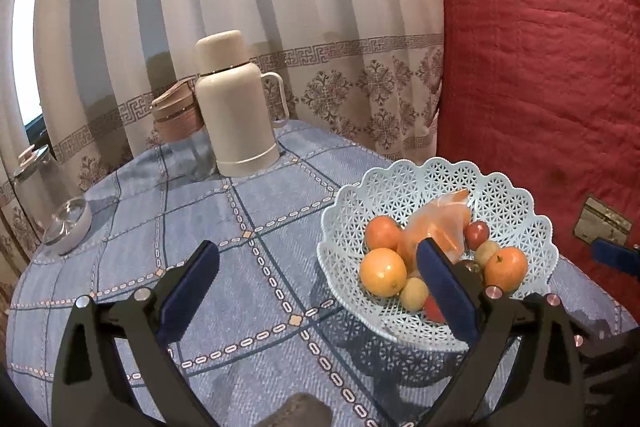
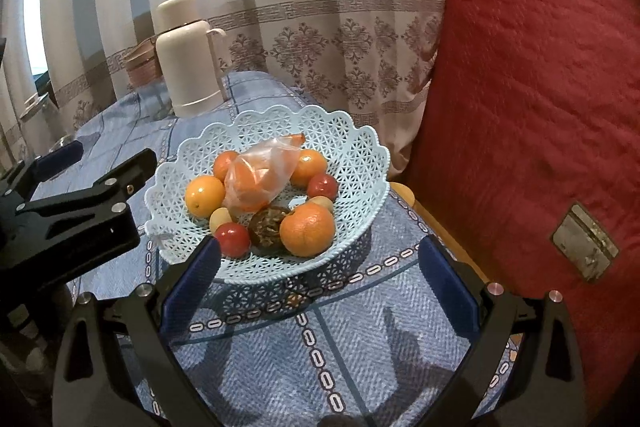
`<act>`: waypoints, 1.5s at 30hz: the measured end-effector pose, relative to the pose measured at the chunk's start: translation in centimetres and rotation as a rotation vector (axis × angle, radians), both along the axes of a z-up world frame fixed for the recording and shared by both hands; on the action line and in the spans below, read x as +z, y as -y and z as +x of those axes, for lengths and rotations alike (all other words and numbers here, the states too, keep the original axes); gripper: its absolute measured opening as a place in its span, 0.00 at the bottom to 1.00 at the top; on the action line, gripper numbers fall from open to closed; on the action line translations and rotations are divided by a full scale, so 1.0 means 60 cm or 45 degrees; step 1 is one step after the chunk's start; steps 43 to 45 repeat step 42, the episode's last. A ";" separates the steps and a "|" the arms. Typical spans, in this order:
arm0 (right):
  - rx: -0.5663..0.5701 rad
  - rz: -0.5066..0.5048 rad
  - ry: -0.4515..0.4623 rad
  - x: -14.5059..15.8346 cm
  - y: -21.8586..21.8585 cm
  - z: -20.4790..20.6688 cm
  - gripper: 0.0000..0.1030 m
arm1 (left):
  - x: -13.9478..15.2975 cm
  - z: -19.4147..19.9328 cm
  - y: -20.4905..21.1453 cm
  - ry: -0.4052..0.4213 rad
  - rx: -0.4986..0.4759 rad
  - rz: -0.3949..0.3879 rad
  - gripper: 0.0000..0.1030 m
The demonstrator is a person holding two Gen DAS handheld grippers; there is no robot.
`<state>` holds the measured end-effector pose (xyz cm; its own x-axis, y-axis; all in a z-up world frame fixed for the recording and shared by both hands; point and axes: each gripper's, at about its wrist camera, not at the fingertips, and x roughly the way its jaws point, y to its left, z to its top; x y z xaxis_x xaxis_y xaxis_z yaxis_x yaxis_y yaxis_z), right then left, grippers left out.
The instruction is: Organize fruits
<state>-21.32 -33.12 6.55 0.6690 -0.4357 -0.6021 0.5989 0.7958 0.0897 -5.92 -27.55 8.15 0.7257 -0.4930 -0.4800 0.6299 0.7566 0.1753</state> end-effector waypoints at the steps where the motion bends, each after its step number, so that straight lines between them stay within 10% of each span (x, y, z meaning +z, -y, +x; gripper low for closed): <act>1: 0.001 -0.006 -0.002 0.000 -0.001 0.001 0.97 | -0.001 0.000 -0.002 -0.002 0.000 -0.003 0.95; 45: 0.046 -0.026 -0.023 -0.002 -0.030 0.013 0.97 | -0.015 0.011 -0.058 -0.055 0.072 0.014 0.95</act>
